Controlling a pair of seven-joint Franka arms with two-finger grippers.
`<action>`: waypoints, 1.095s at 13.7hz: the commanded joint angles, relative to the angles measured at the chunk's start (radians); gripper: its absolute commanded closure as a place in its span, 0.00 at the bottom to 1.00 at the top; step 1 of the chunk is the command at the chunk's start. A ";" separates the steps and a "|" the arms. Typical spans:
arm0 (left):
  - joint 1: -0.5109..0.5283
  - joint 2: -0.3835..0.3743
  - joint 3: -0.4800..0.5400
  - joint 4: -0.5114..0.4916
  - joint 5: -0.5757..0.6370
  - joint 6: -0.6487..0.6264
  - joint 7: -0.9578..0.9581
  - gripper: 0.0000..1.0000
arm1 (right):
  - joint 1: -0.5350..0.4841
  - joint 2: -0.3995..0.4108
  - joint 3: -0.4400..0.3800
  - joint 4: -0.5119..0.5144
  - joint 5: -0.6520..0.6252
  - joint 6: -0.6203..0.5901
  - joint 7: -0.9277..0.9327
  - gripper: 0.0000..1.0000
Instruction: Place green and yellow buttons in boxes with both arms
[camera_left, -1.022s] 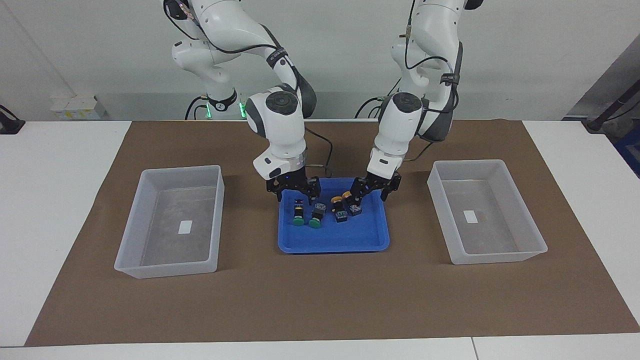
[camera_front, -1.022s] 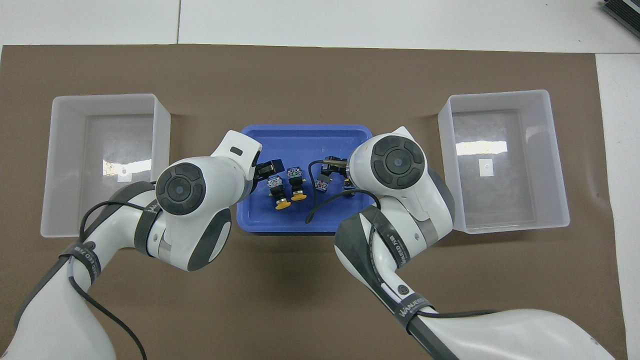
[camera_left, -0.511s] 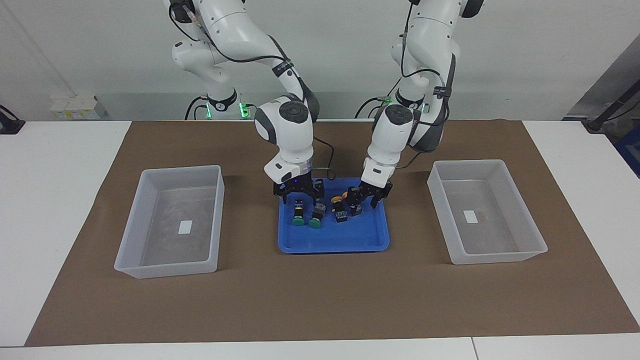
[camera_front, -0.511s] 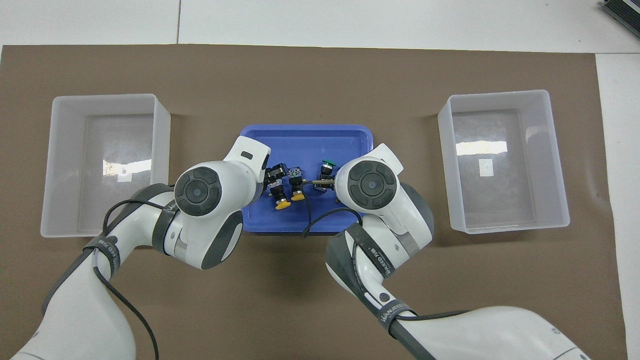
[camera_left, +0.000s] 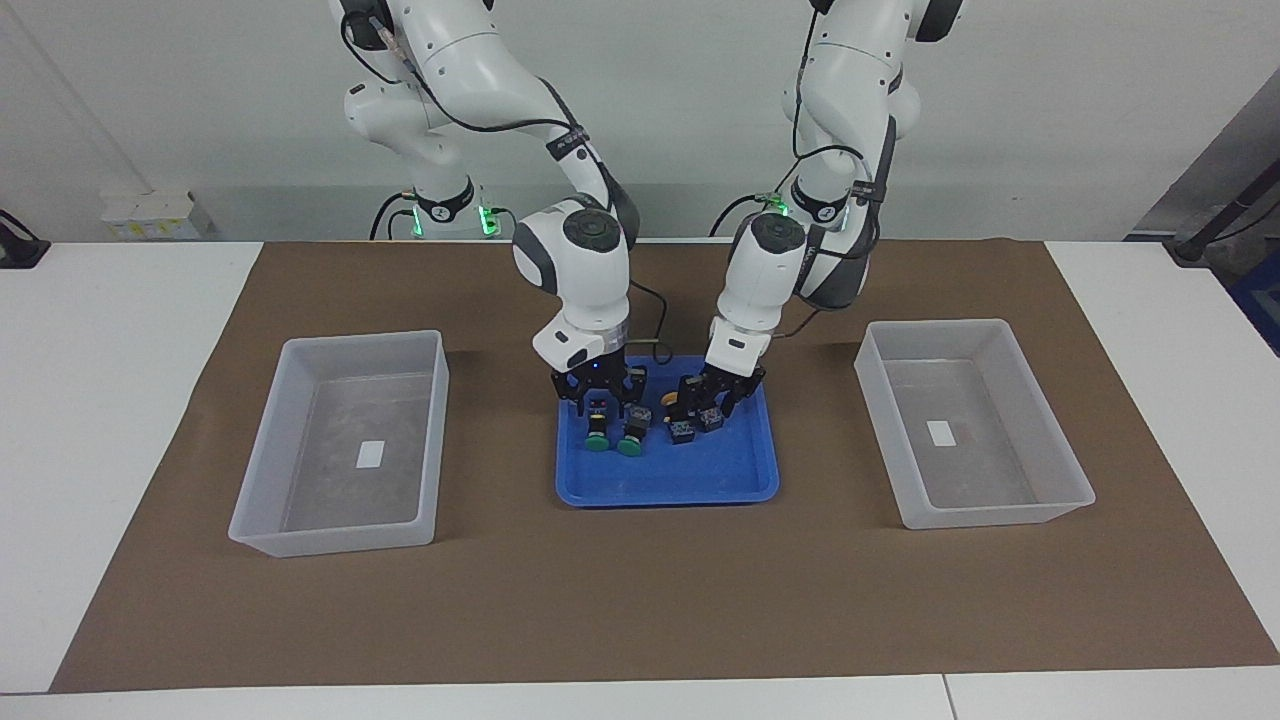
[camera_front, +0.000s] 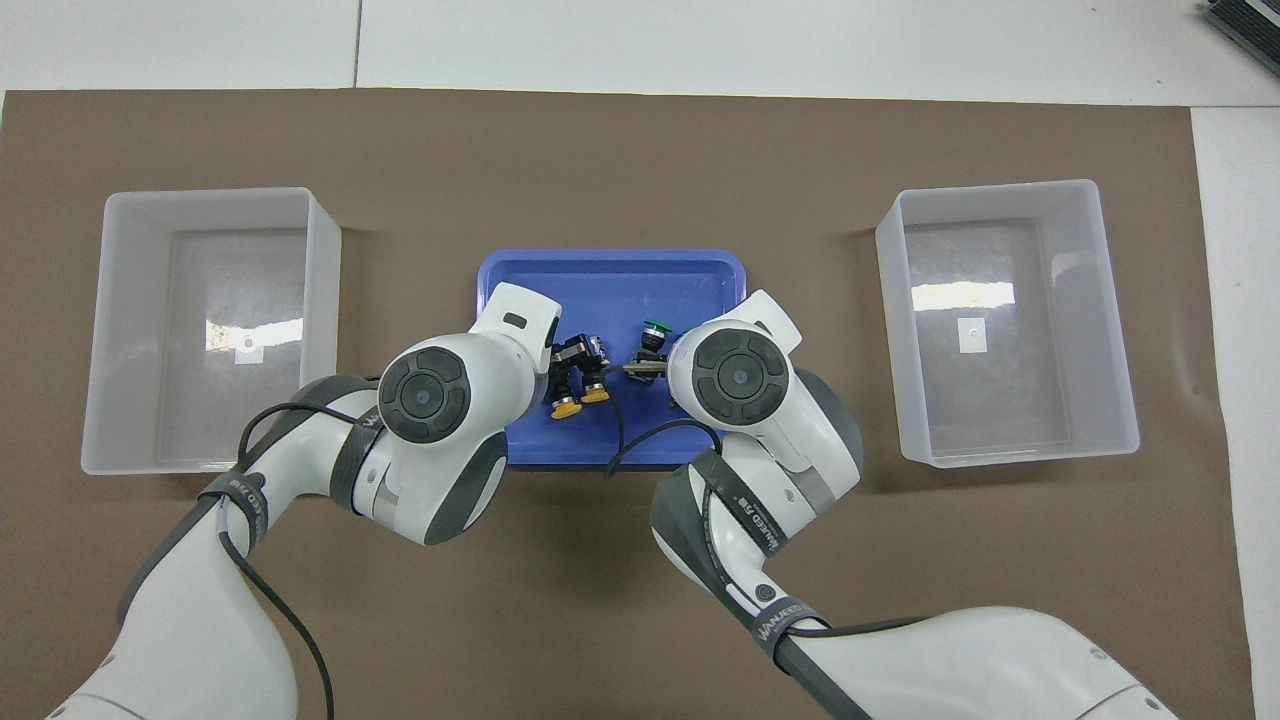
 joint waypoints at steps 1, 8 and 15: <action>-0.021 0.024 0.017 -0.002 -0.011 0.019 -0.003 0.56 | -0.003 0.011 -0.001 -0.026 -0.025 0.056 0.023 0.40; -0.021 0.047 0.019 -0.008 -0.009 0.022 0.006 0.71 | -0.003 0.005 -0.001 -0.049 -0.053 0.055 0.023 1.00; -0.004 0.035 0.027 0.087 -0.004 -0.108 0.006 1.00 | -0.116 -0.183 -0.001 -0.041 -0.051 -0.127 0.004 1.00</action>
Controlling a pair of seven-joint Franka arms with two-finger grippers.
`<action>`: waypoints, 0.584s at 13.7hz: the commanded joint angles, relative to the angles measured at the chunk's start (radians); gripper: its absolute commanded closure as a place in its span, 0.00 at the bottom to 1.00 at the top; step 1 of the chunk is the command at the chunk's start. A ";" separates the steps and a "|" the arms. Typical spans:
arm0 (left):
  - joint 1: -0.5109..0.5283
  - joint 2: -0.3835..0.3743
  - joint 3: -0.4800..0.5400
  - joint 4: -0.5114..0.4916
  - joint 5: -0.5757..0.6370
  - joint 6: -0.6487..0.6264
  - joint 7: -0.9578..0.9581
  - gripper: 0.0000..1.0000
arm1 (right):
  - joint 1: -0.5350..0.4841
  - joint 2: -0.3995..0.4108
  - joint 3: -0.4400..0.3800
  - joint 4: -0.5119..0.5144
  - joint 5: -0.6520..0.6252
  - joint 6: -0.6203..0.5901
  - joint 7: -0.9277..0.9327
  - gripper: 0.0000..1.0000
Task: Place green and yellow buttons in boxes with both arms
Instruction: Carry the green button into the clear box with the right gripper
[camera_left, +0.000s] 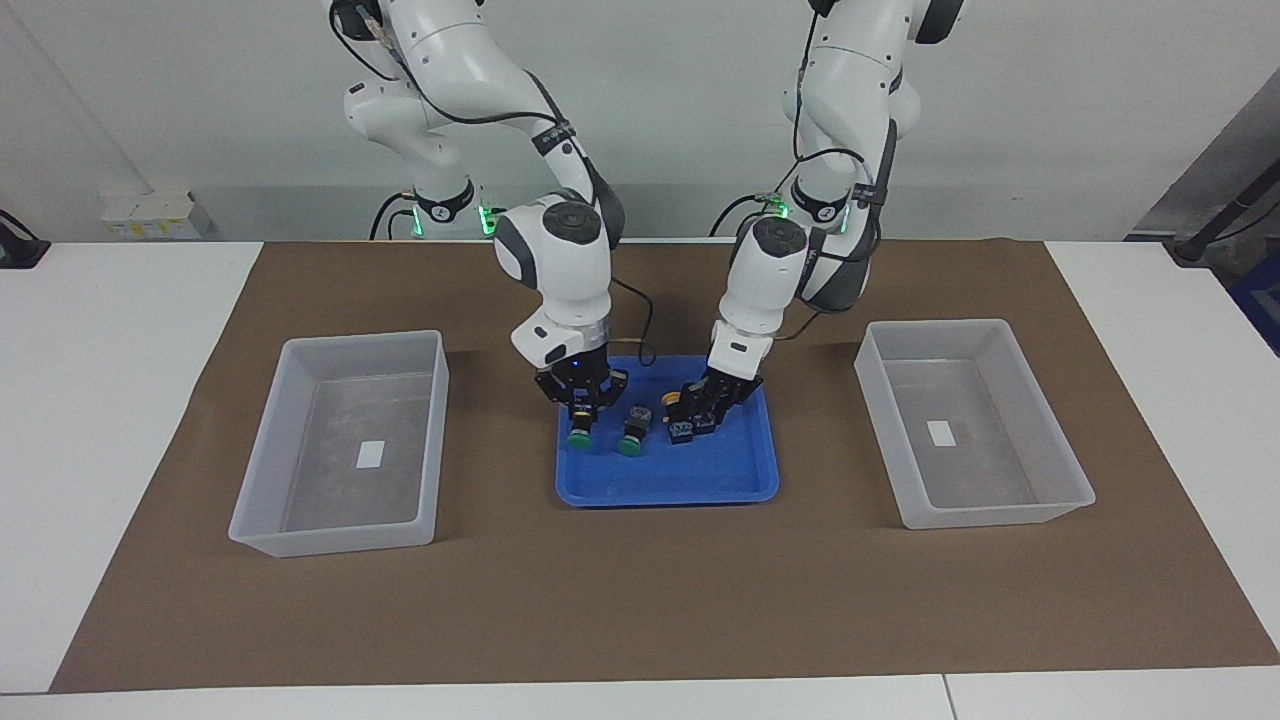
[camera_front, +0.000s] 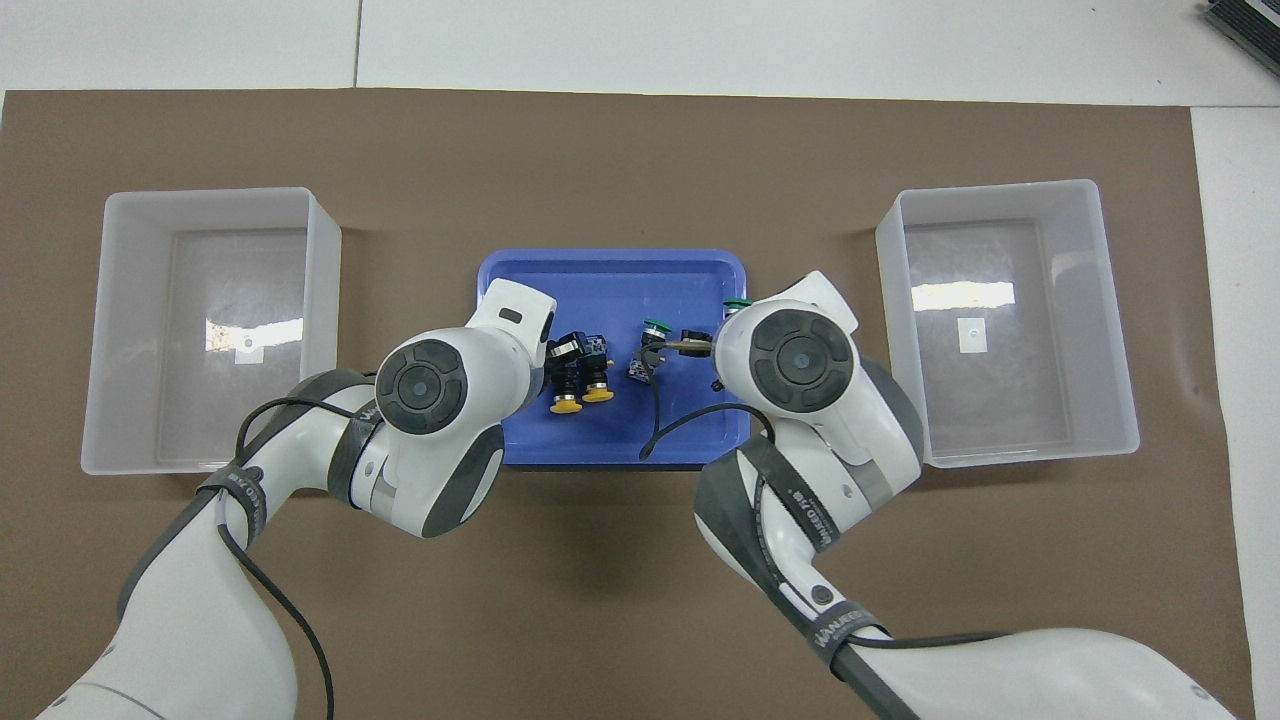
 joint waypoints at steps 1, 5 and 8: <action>0.006 0.016 0.012 0.091 -0.004 -0.125 0.008 1.00 | -0.077 -0.101 0.009 -0.020 -0.026 -0.081 -0.055 1.00; 0.005 0.014 0.010 0.092 -0.001 -0.139 0.006 0.72 | -0.252 -0.165 0.011 -0.024 -0.017 -0.119 -0.314 1.00; -0.007 0.005 0.009 0.069 -0.001 -0.136 0.005 0.41 | -0.355 -0.164 0.013 -0.031 0.024 -0.122 -0.515 1.00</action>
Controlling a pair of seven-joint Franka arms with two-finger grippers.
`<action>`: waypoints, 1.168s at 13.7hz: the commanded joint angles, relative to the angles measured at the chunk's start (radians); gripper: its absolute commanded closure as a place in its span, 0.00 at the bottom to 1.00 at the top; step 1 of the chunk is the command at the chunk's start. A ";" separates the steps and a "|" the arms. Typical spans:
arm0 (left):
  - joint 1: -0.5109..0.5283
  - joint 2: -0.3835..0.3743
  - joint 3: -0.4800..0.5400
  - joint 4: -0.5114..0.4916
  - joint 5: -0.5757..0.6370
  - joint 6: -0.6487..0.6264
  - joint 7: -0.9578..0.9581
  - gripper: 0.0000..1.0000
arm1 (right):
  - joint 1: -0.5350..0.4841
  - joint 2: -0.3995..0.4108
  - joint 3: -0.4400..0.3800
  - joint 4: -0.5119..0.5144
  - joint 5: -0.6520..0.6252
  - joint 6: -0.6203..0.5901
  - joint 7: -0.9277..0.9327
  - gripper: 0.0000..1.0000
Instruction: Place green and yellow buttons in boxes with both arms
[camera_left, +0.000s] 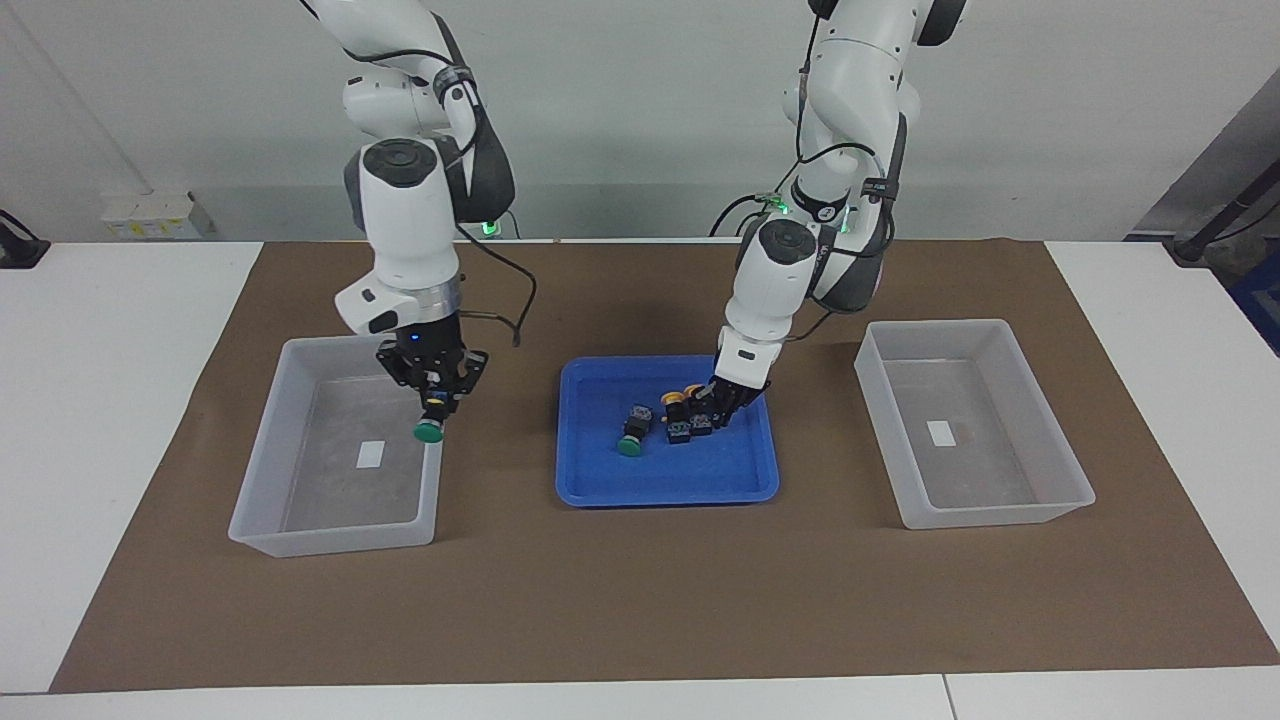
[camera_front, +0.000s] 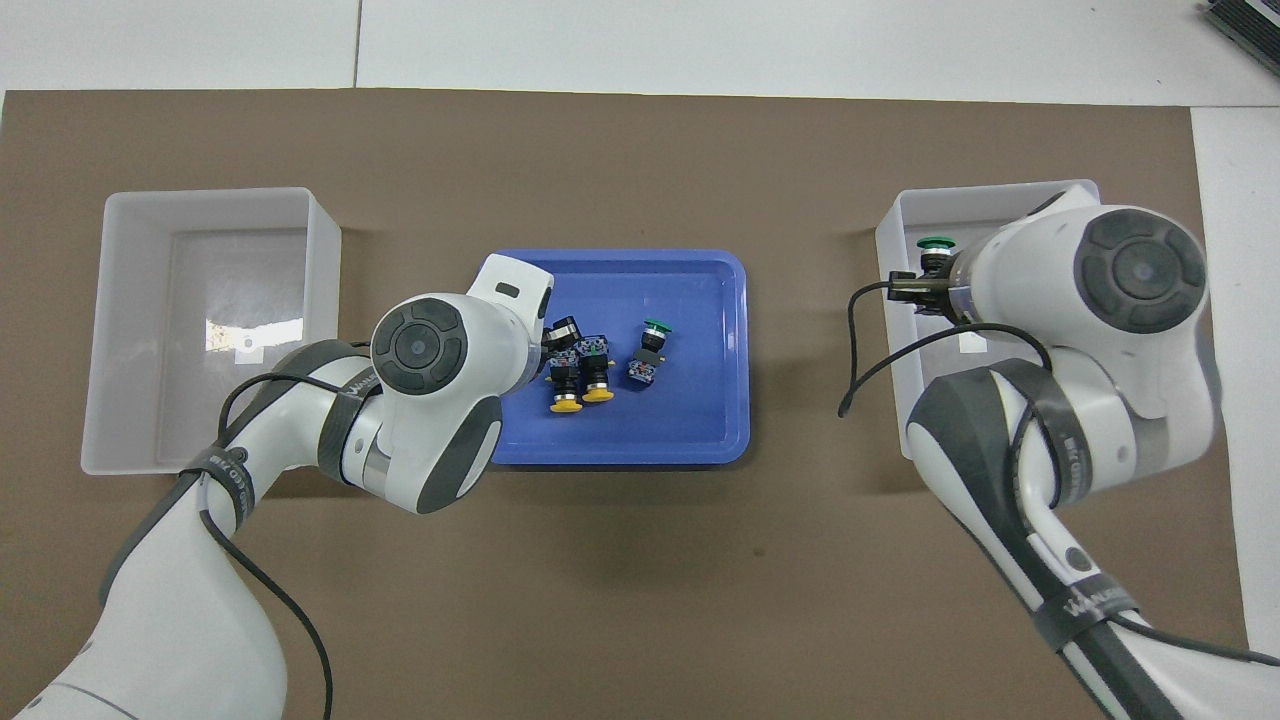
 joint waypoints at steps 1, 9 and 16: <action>-0.017 -0.005 0.001 -0.016 -0.002 -0.011 0.004 0.36 | -0.084 -0.004 0.013 -0.022 0.056 0.005 -0.159 1.00; -0.054 -0.003 0.001 -0.049 -0.002 -0.003 0.000 0.32 | -0.259 0.174 0.013 -0.025 0.126 0.150 -0.343 1.00; -0.042 -0.005 0.003 -0.106 -0.002 0.054 0.085 0.60 | -0.274 0.206 0.013 -0.028 0.126 0.144 -0.340 0.57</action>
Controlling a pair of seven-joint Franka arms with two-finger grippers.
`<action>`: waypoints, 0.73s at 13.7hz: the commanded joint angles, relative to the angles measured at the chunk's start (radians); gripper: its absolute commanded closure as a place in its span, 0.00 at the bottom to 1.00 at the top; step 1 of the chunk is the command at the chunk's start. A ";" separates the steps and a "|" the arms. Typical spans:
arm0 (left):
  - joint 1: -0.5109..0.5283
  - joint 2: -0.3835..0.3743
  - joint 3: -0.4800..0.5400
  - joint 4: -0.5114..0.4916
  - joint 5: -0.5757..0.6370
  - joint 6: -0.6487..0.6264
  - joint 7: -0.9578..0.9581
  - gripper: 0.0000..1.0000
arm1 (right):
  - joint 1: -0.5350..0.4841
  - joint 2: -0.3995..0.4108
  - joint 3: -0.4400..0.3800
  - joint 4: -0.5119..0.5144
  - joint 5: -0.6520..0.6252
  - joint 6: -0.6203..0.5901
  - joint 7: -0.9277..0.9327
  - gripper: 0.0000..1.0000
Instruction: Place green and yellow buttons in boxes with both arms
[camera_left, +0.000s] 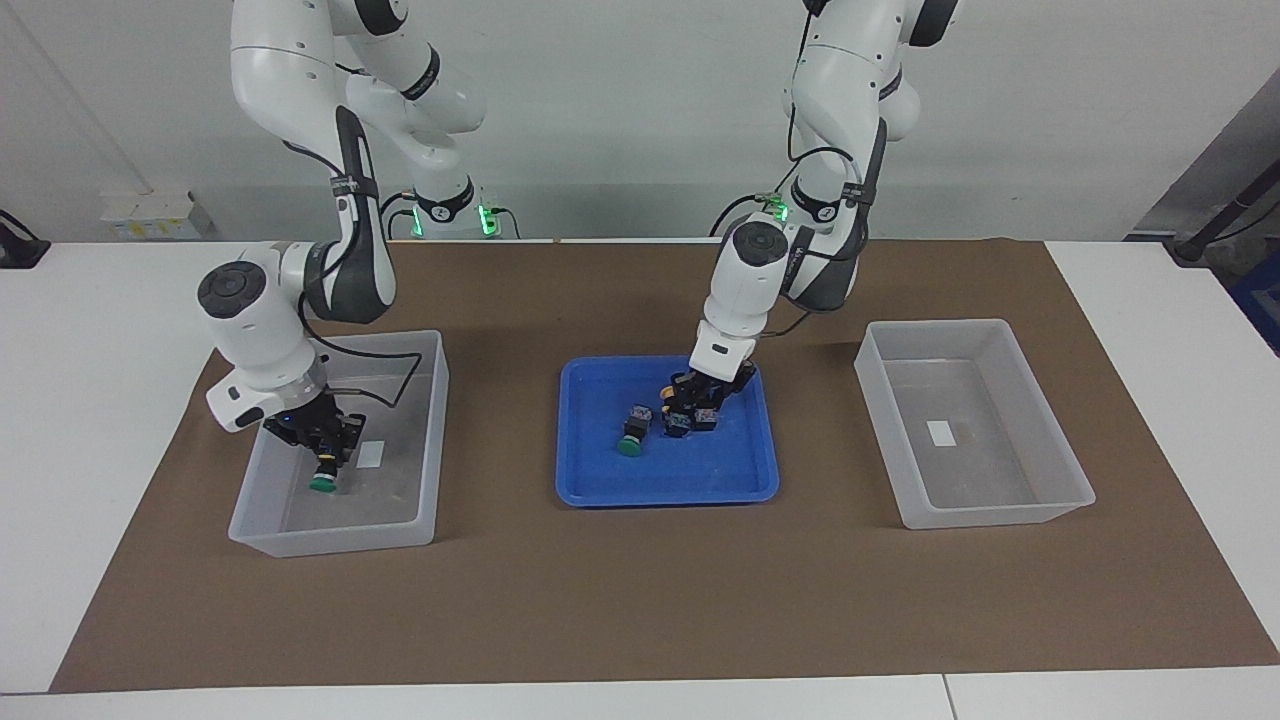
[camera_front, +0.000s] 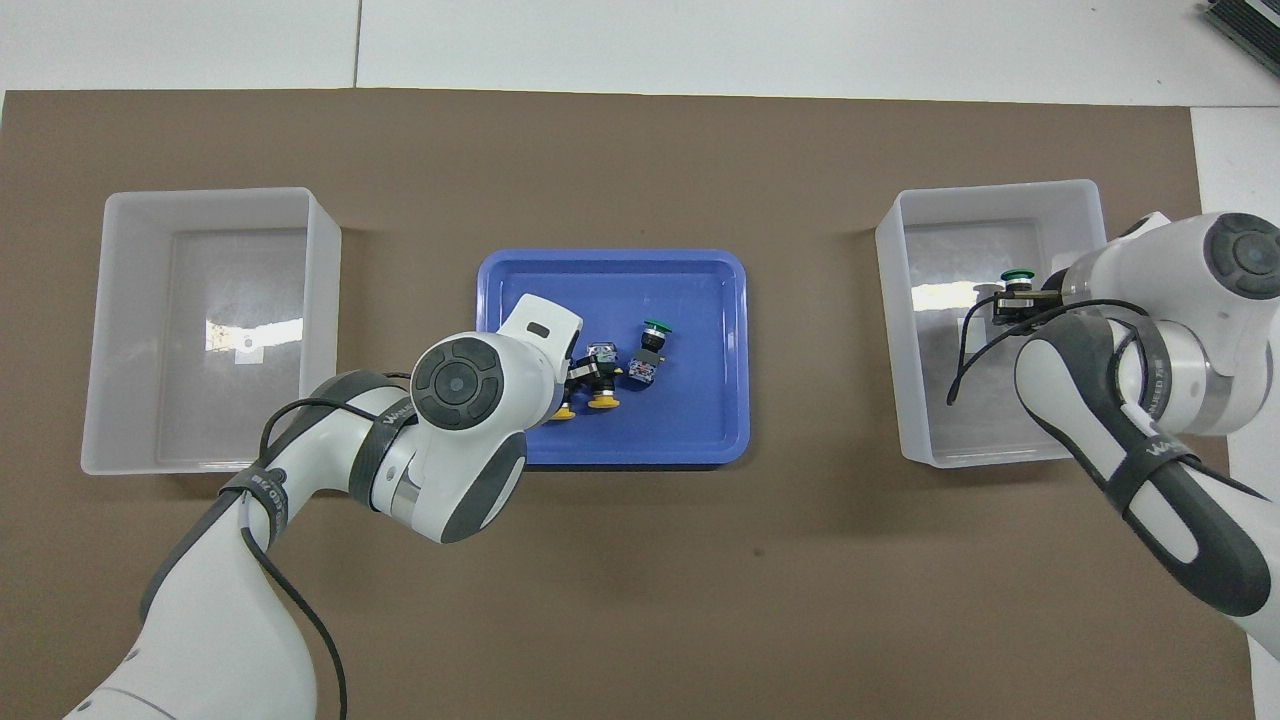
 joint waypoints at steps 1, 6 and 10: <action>-0.003 0.000 0.010 -0.038 -0.002 0.028 0.038 0.65 | -0.013 -0.005 0.013 -0.002 0.021 0.000 -0.024 0.55; -0.001 0.002 0.011 -0.025 0.000 0.014 0.038 1.00 | -0.002 -0.045 0.019 0.008 0.021 -0.004 -0.016 0.08; 0.038 -0.018 0.013 0.040 0.000 -0.046 0.039 1.00 | 0.035 -0.125 0.020 0.011 0.023 -0.050 0.025 0.00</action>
